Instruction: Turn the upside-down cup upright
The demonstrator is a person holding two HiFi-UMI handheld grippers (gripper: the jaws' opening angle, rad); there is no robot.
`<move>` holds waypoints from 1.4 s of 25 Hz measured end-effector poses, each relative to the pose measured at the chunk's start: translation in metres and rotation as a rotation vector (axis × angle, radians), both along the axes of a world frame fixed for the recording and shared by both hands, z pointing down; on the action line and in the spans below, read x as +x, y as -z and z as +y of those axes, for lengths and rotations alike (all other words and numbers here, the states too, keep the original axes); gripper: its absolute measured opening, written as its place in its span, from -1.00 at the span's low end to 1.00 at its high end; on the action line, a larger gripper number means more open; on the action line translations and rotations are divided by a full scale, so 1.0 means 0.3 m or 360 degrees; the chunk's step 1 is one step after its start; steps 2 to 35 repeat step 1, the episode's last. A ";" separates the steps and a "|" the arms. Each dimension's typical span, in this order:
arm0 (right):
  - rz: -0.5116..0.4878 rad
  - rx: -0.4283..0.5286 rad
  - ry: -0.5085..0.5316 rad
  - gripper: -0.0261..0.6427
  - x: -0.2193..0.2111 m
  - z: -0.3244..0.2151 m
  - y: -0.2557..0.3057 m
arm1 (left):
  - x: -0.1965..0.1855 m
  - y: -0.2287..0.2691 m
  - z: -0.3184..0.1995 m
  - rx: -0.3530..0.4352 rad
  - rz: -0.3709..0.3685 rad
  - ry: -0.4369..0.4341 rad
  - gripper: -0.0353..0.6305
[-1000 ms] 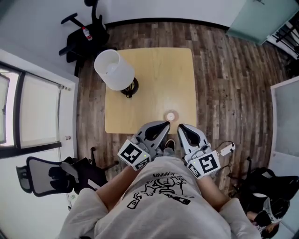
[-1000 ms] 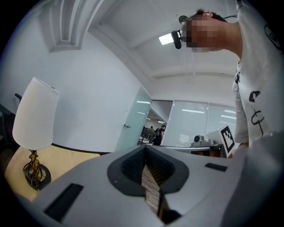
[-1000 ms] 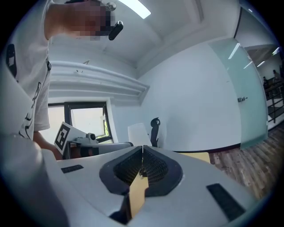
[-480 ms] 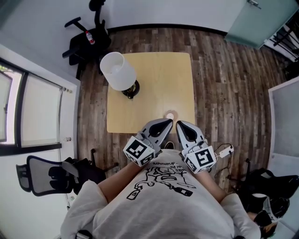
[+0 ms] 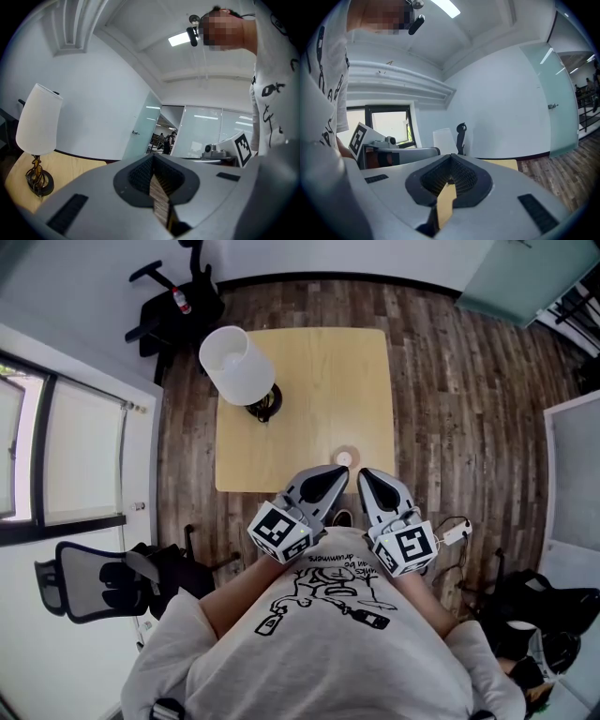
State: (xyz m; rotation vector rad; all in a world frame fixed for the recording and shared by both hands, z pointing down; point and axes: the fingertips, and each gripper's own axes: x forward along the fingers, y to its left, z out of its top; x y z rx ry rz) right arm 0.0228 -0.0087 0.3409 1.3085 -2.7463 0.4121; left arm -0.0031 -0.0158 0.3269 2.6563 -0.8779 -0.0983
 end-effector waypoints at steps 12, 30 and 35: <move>0.0001 0.0003 -0.0002 -0.85 0.002 -0.002 -0.002 | -0.002 -0.002 -0.002 -0.0001 0.0000 0.0005 -0.87; 0.0001 0.0003 -0.0002 -0.85 0.002 -0.002 -0.002 | -0.002 -0.002 -0.002 -0.0001 0.0000 0.0005 -0.87; 0.0001 0.0003 -0.0002 -0.85 0.002 -0.002 -0.002 | -0.002 -0.002 -0.002 -0.0001 0.0000 0.0005 -0.87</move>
